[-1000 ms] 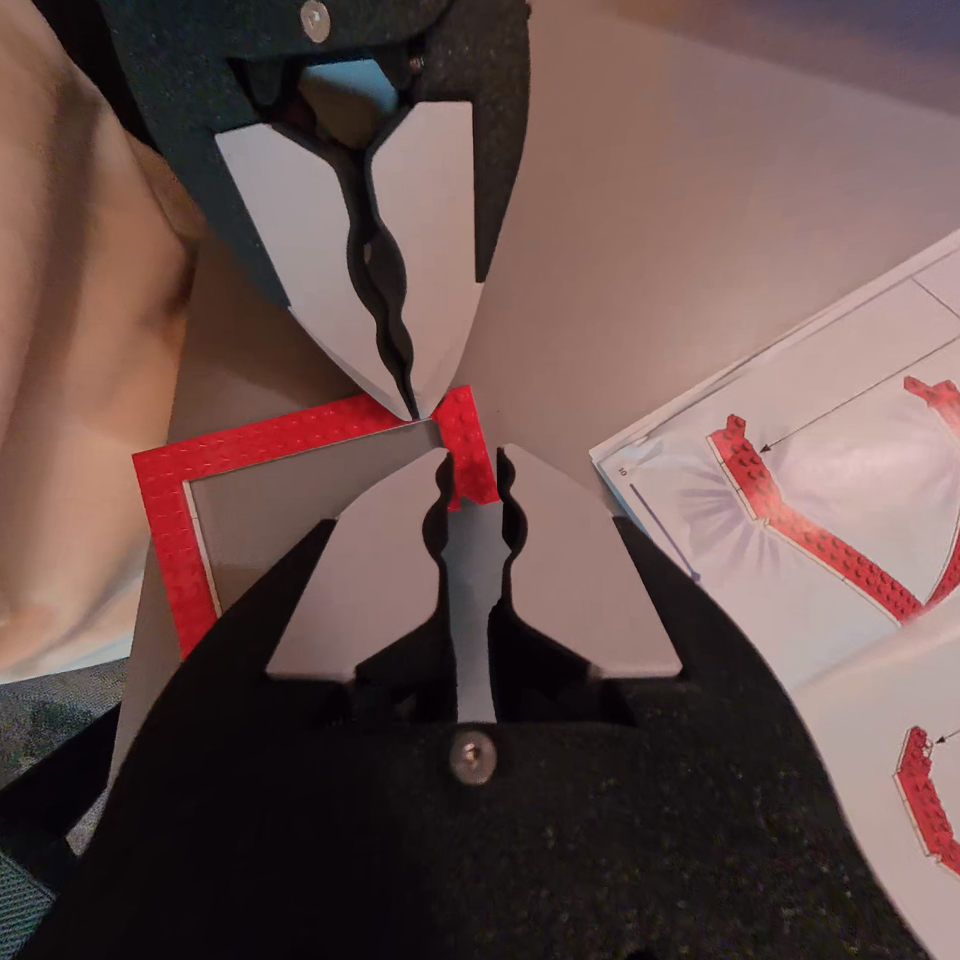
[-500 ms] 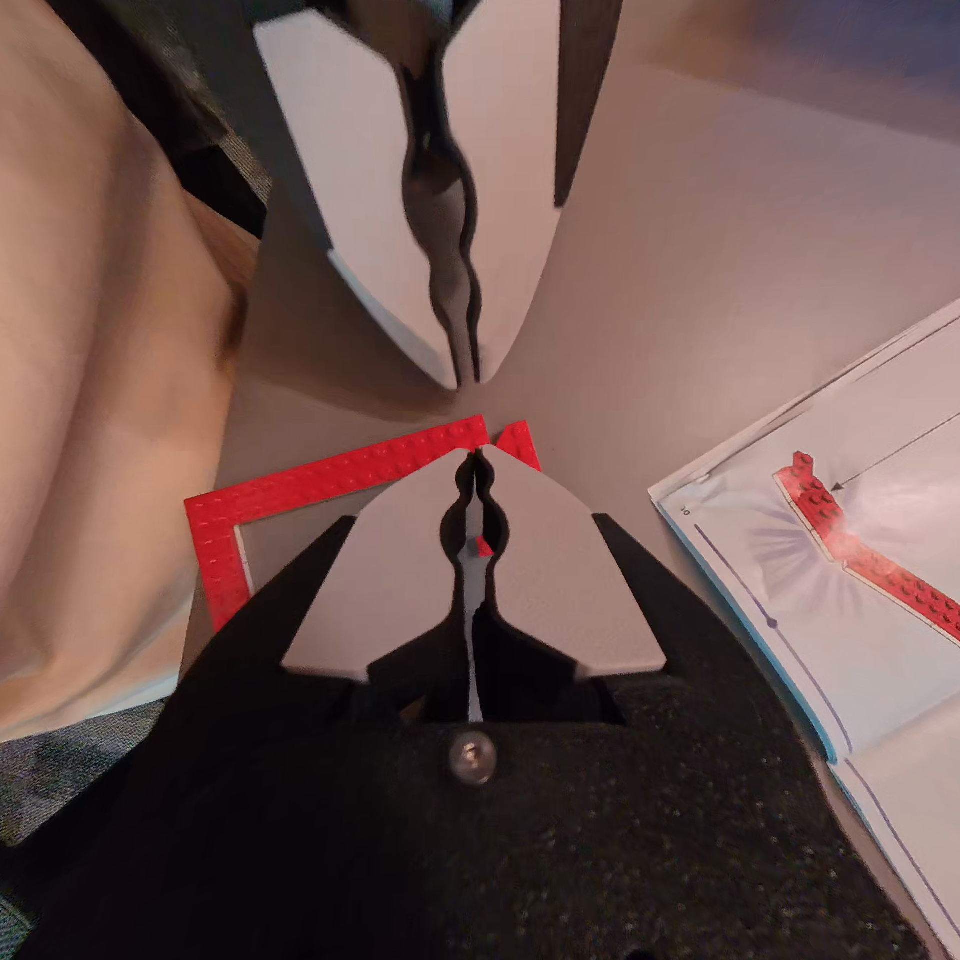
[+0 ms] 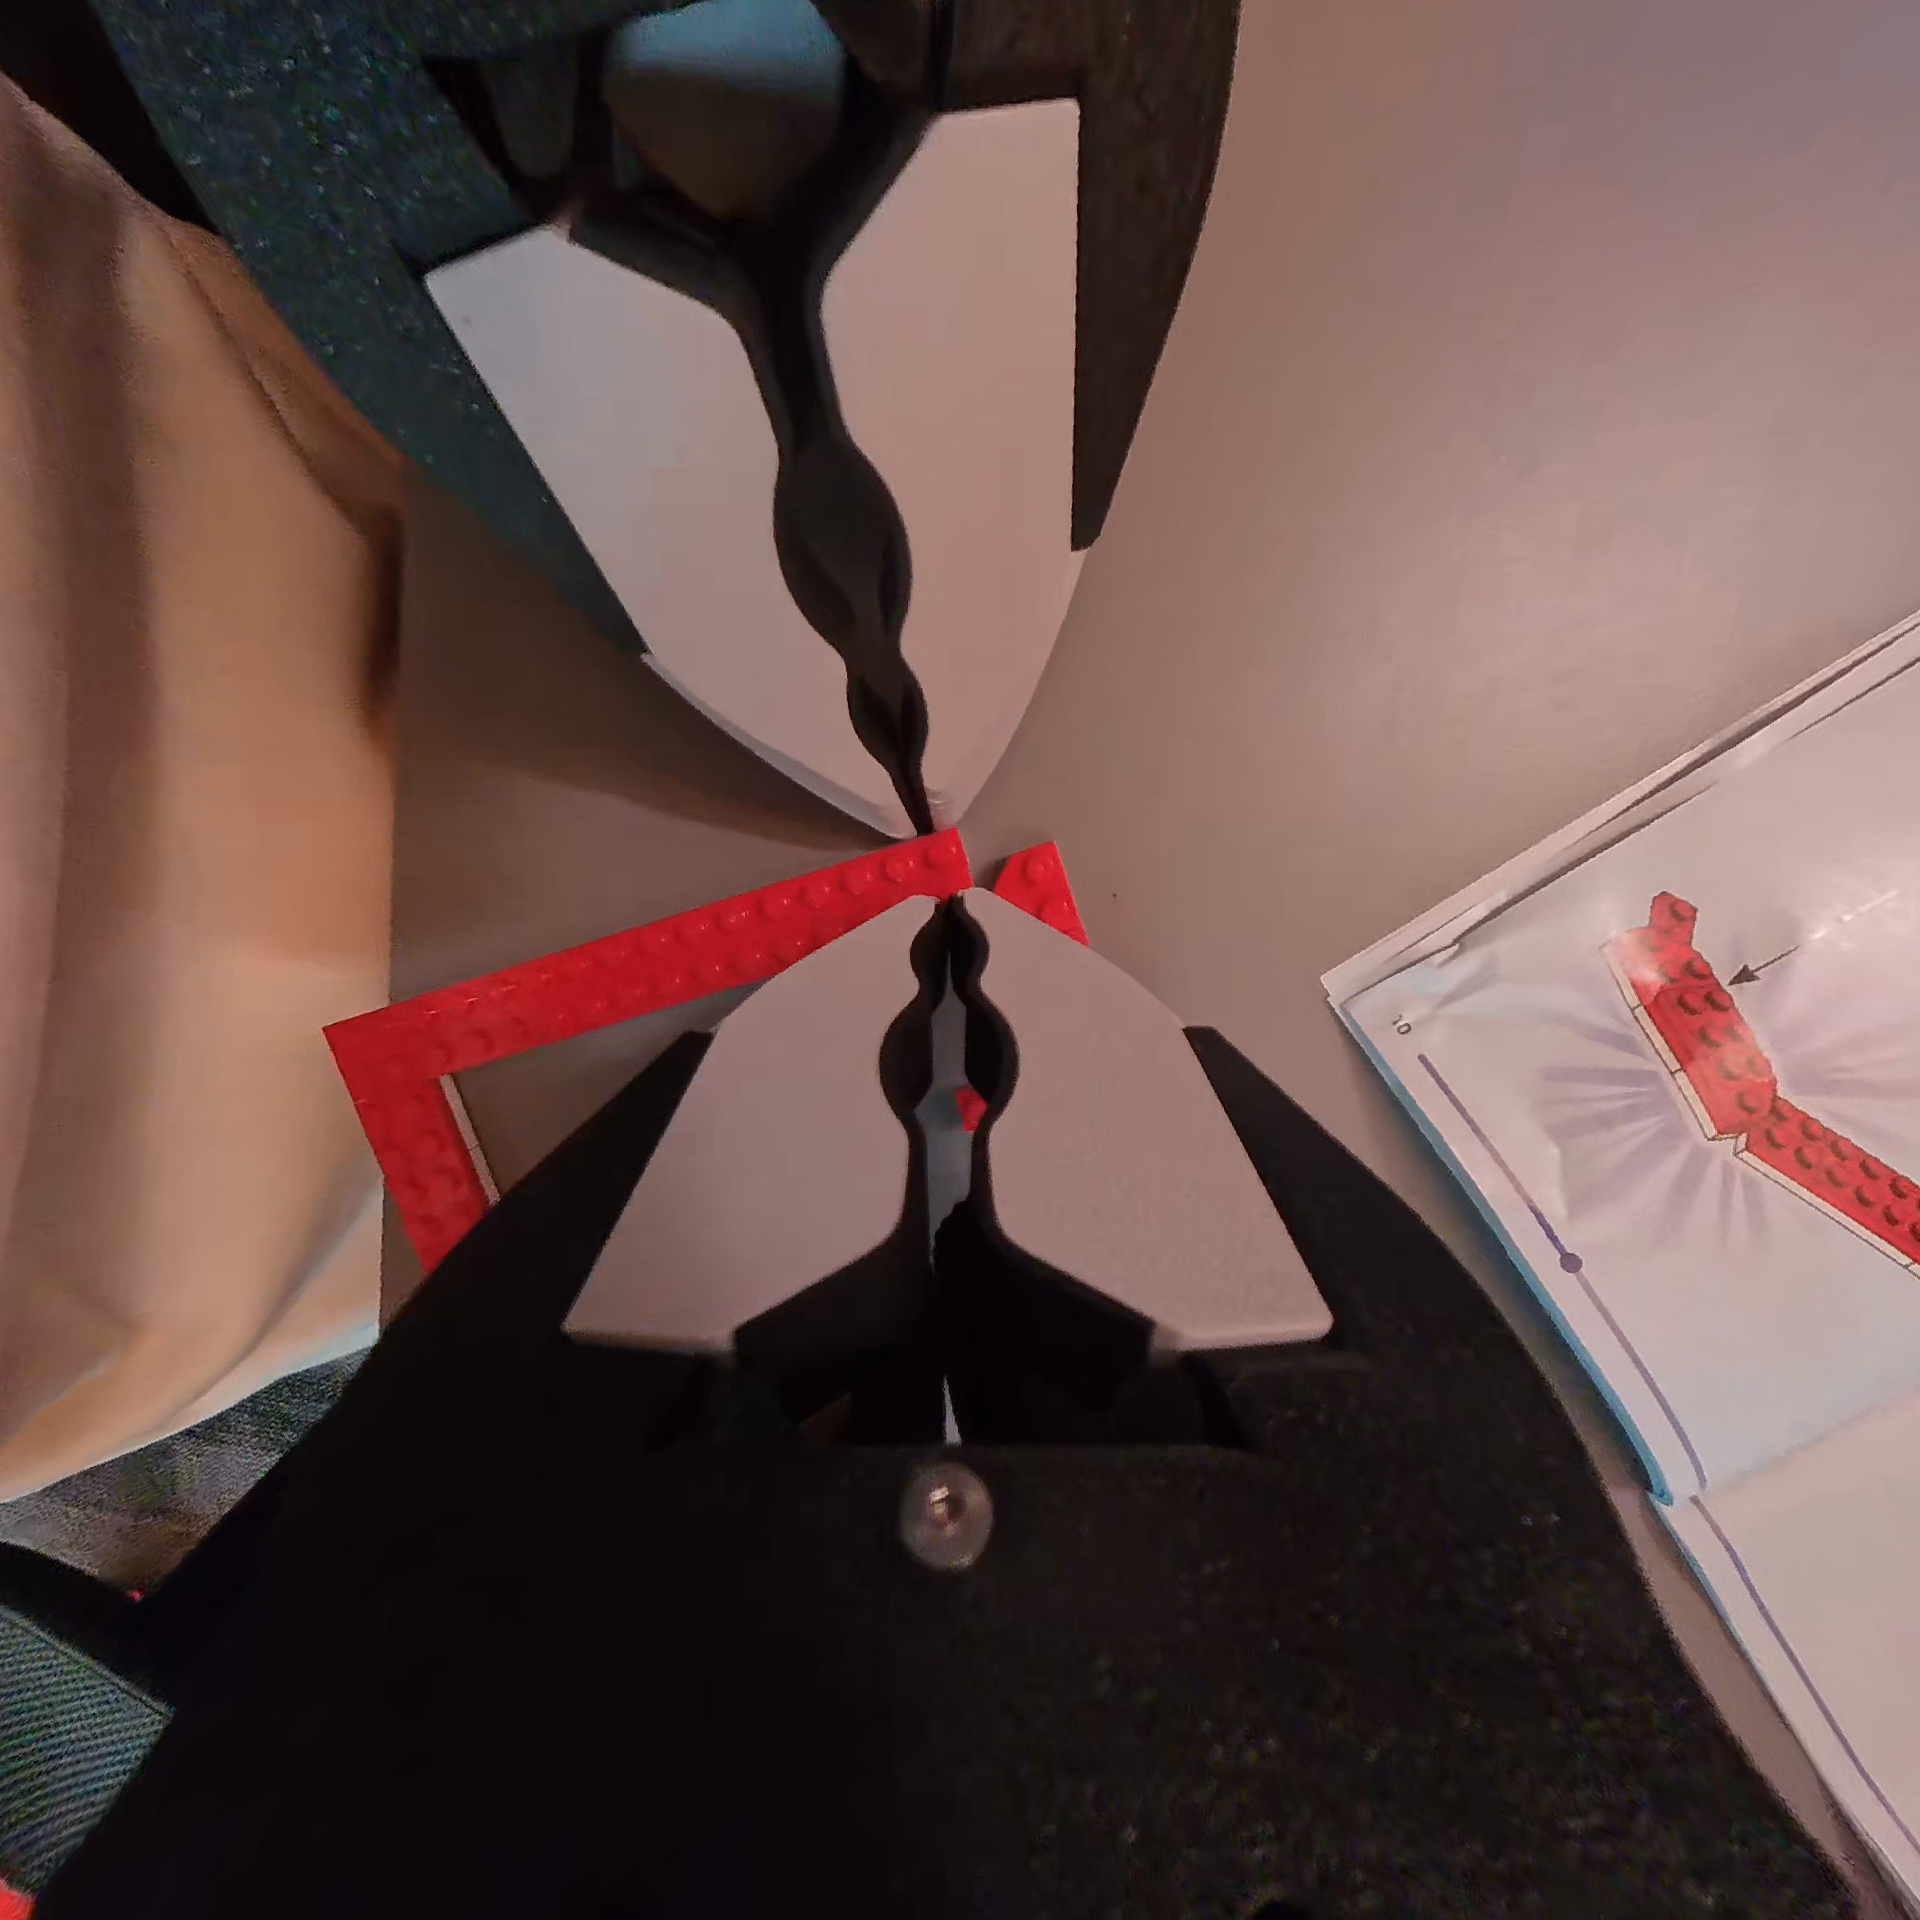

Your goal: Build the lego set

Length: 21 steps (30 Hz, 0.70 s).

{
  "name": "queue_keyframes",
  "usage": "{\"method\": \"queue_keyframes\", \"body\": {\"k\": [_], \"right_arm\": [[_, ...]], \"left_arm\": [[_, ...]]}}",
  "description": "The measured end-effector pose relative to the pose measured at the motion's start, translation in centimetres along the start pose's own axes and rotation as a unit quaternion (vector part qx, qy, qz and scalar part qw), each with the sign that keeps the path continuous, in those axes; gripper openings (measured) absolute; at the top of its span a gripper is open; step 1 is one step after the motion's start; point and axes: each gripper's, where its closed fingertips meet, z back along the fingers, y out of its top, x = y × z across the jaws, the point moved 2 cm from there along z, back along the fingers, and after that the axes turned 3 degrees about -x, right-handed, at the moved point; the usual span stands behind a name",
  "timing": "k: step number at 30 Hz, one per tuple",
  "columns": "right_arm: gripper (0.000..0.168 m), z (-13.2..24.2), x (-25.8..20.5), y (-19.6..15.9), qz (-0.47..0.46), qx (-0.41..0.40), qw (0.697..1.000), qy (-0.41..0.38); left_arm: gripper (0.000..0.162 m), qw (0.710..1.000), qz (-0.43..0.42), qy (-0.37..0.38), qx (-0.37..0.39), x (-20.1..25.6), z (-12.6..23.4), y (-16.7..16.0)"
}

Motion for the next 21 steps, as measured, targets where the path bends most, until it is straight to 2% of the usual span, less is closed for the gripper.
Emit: {"method": "queue_keyframes", "body": {"k": [6, 10, 12, 14, 15, 17, 21], "right_arm": [[0.0, 0.0, 0.0, 0.2, 0.028, -0.029, 0.999, -0.024], [0.0, 0.0, 0.0, 0.1, 0.026, -0.017, 0.999, -0.019], [0.0, 0.0, 0.0, 0.0, 0.005, 0.021, 1.0, -0.007], [0.0, 1.3, -0.1, -0.2, -0.057, 0.085, 0.995, 0.022], [0.017, 2.8, -0.3, -0.2, -0.083, 0.133, 0.987, 0.029], [0.022, 5.7, -0.4, -1.7, -0.133, 0.197, 0.971, 0.014], [0.032, 7.3, -2.7, -8.3, -0.212, 0.163, 0.963, -0.047]], "left_arm": [[0.0, 1.0, -0.009, 0.005, 0.001, 0.0, 0.0, 0.0], [0.0, 1.0, -0.004, 0.003, -0.007, 0.0, 0.0, 0.0], [0.0, 1.0, 0.01, -0.002, -0.004, 0.0, 0.0, 0.1], [0.002, 1.0, 0.022, -0.005, 0.013, 0.1, 0.2, 0.3], [0.005, 0.999, 0.02, -0.006, 0.024, 0.2, 0.5, 0.6], [0.009, 0.999, 0.011, -0.003, 0.038, 0.4, 0.8, 0.9], [0.021, 0.998, -0.045, 0.029, 0.04, 0.6, 0.9, 1.1]]}}
